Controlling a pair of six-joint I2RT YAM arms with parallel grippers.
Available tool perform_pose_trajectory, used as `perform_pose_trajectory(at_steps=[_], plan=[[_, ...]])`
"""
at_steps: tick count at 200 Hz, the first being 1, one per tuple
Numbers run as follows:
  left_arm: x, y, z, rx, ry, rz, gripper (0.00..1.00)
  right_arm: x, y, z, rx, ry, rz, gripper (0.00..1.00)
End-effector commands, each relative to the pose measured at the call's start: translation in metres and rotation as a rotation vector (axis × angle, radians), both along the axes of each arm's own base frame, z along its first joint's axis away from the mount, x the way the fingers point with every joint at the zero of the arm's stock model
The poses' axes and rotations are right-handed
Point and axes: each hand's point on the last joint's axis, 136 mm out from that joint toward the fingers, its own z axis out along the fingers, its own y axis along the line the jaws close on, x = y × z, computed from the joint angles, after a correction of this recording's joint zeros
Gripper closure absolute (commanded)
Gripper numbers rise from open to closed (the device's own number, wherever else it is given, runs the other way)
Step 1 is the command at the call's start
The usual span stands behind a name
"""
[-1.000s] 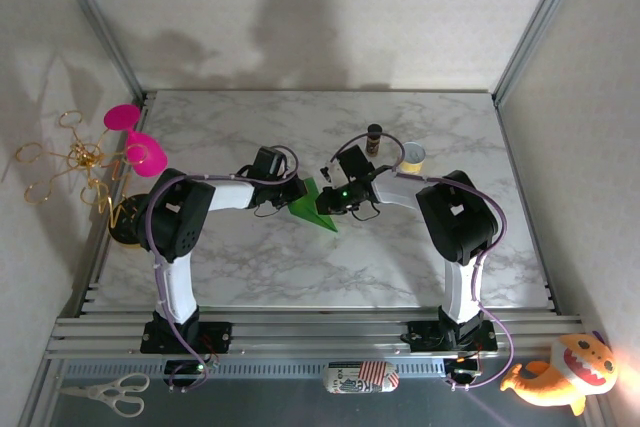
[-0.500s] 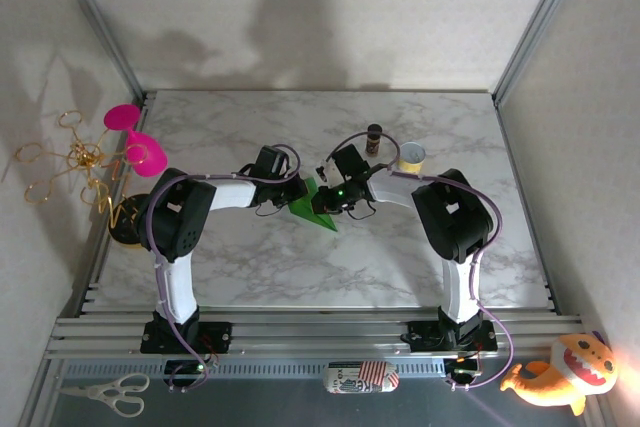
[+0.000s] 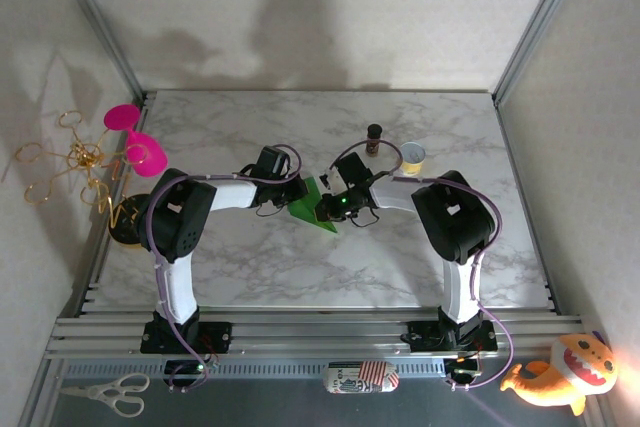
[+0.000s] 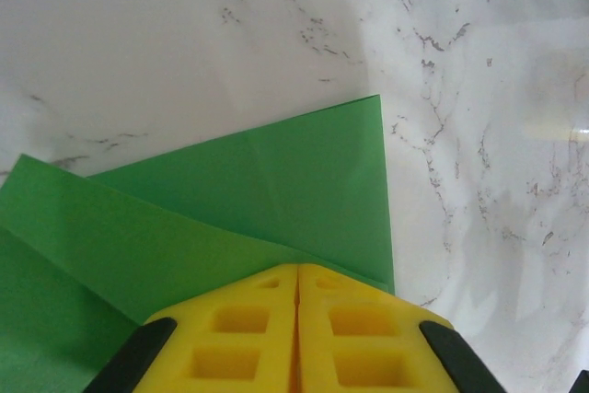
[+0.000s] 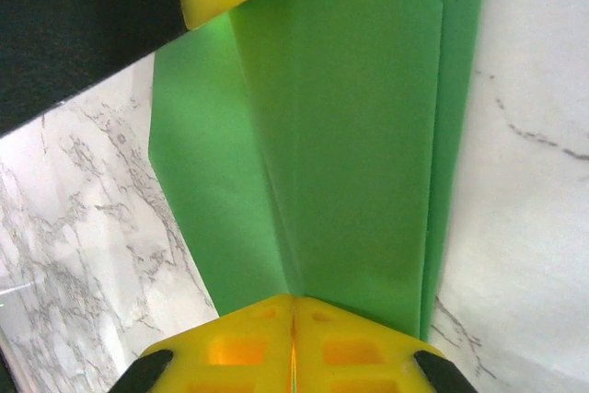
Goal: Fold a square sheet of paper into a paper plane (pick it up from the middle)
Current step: Fourth fold the wing at the center of the table.
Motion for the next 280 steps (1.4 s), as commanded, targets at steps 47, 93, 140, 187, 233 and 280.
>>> perform_pose_trajectory(at_steps=[47,93,140,187,233,280], plan=[[-0.029,0.031,-0.044,0.167,0.129,0.025,0.92,-0.051,-0.038,-0.018,-0.115,0.136,-0.016,0.89],[-0.029,0.028,-0.041,0.150,0.125,0.014,0.92,-0.056,-0.044,-0.013,-0.109,0.136,-0.042,0.89],[-0.028,0.023,-0.034,0.122,0.111,-0.001,0.91,-0.056,-0.047,-0.015,-0.113,0.139,-0.045,0.89],[-0.025,0.015,-0.020,0.074,0.084,-0.018,0.90,-0.064,-0.058,-0.021,-0.145,0.145,-0.059,0.89],[-0.025,0.011,-0.017,0.058,0.078,-0.029,0.89,-0.047,-0.047,0.006,-0.078,0.066,-0.067,0.89],[-0.023,0.007,-0.012,0.033,0.068,-0.040,0.88,-0.018,-0.025,0.025,-0.027,-0.005,-0.050,0.88]])
